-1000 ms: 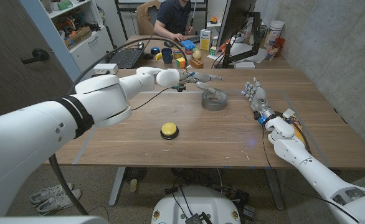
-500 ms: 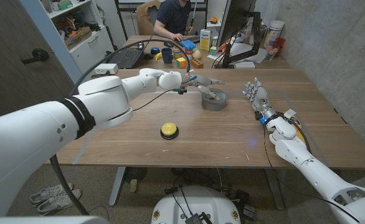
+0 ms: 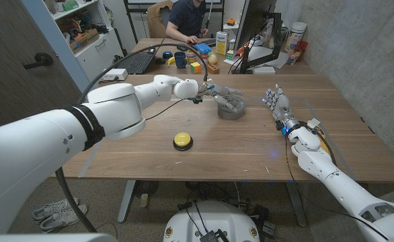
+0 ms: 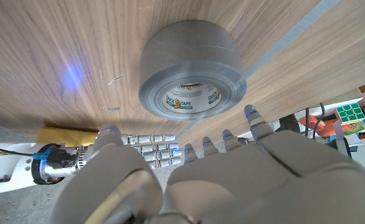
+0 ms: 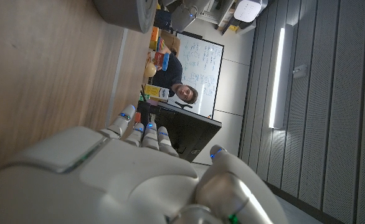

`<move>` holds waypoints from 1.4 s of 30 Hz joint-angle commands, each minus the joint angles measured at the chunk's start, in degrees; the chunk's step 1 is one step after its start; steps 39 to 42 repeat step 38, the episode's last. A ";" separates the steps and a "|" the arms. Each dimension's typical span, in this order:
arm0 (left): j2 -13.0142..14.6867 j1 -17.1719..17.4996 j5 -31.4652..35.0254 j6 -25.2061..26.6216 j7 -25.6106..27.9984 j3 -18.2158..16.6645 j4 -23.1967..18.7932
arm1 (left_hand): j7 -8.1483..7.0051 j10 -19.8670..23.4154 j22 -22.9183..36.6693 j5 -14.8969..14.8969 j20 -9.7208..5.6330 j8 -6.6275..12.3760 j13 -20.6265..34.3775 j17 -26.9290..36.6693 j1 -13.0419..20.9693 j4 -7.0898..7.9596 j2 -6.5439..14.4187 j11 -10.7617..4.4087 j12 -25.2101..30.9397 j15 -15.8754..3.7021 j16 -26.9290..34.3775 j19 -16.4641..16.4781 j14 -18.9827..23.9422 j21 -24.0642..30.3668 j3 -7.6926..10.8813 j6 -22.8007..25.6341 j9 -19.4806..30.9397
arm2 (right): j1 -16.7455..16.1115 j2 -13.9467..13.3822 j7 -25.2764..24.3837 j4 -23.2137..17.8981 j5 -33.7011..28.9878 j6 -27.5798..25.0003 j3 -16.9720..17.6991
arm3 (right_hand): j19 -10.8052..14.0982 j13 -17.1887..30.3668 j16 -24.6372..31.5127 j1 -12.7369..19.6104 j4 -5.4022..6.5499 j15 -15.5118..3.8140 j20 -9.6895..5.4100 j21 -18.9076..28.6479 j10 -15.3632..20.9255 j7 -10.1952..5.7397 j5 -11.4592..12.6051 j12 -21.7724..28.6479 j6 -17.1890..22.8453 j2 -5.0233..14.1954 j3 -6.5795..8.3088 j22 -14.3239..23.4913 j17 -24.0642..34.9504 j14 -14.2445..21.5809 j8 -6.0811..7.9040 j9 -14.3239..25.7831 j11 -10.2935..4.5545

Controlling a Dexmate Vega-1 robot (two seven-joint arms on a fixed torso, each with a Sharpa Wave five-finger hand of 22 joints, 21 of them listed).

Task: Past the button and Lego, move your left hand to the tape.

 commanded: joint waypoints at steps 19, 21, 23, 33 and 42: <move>-0.03 -0.53 1.77 -0.29 0.75 1.64 0.08 | -0.23 -5.23 0.19 0.21 0.15 0.64 0.32 0.13 1.38 -0.10 0.03 0.34 0.41 -0.45 0.45 -0.52 -1.46 0.36 -0.50 -0.67 0.32 | 0.54 0.43 -0.09 0.30 -0.27 -0.30 -0.41 | -2.19 0.31 -0.45 -0.02 0.09 0.25 -0.69 -0.59 0.28 0.14 0.31 0.38 0.37 6.32 -0.31 0.13 0.32 0.01 0.31 0.26 0.06; -0.02 -0.52 1.67 -0.23 0.65 1.57 0.09 | -0.22 -5.35 0.23 0.24 -0.13 0.72 0.34 0.20 1.57 0.08 0.33 0.32 0.56 -0.46 0.66 -0.98 -1.61 0.40 -0.78 -0.86 0.37 | 0.59 0.48 -0.08 0.36 -0.31 -0.27 -0.45 | -2.17 0.31 -0.46 -0.02 0.09 0.21 -0.69 -0.63 0.30 0.11 0.32 0.38 0.34 6.32 -0.31 0.14 0.32 0.01 0.30 0.26 0.06; 0.00 -0.57 1.80 -0.22 0.85 1.66 0.09 | -0.22 -6.26 0.23 0.25 0.00 0.73 0.33 0.20 1.71 0.13 0.43 0.54 0.24 -0.35 0.40 -1.64 -2.48 0.19 -0.94 -0.99 0.38 | 0.67 0.55 -0.11 0.48 -0.40 -0.17 -0.49 | -2.17 0.31 -0.46 -0.02 0.09 0.23 -0.68 -0.66 0.29 0.09 0.32 0.38 0.37 6.32 -0.32 0.14 0.32 0.04 0.31 0.26 0.08; 0.06 -0.65 1.69 0.12 0.88 1.72 0.14 | -0.22 -6.48 0.25 0.30 0.07 1.04 0.35 0.22 2.60 0.86 1.35 0.56 0.46 -0.50 0.90 -2.03 -3.04 0.46 -2.99 -1.28 0.48 | 0.92 0.72 -0.28 0.70 -0.63 -0.18 -0.66 | -2.10 0.31 -0.53 -0.01 0.09 0.20 -0.73 -0.82 0.24 0.09 0.33 0.35 0.38 6.34 -0.32 0.14 0.32 0.01 0.31 0.26 0.04; 0.07 -0.65 1.59 0.40 0.87 1.77 0.18 | -0.22 -6.54 0.26 0.32 0.08 1.08 0.35 0.21 2.79 0.98 1.53 0.47 0.47 -0.58 0.95 -2.03 -3.09 0.49 -3.39 -1.28 0.49 | 1.09 0.80 -0.32 0.78 -0.72 -0.23 -0.74 | -2.10 0.31 -0.56 -0.01 0.10 0.20 -0.75 -0.90 0.24 0.09 0.34 0.35 0.37 6.36 -0.32 0.14 0.32 0.03 0.31 0.26 0.10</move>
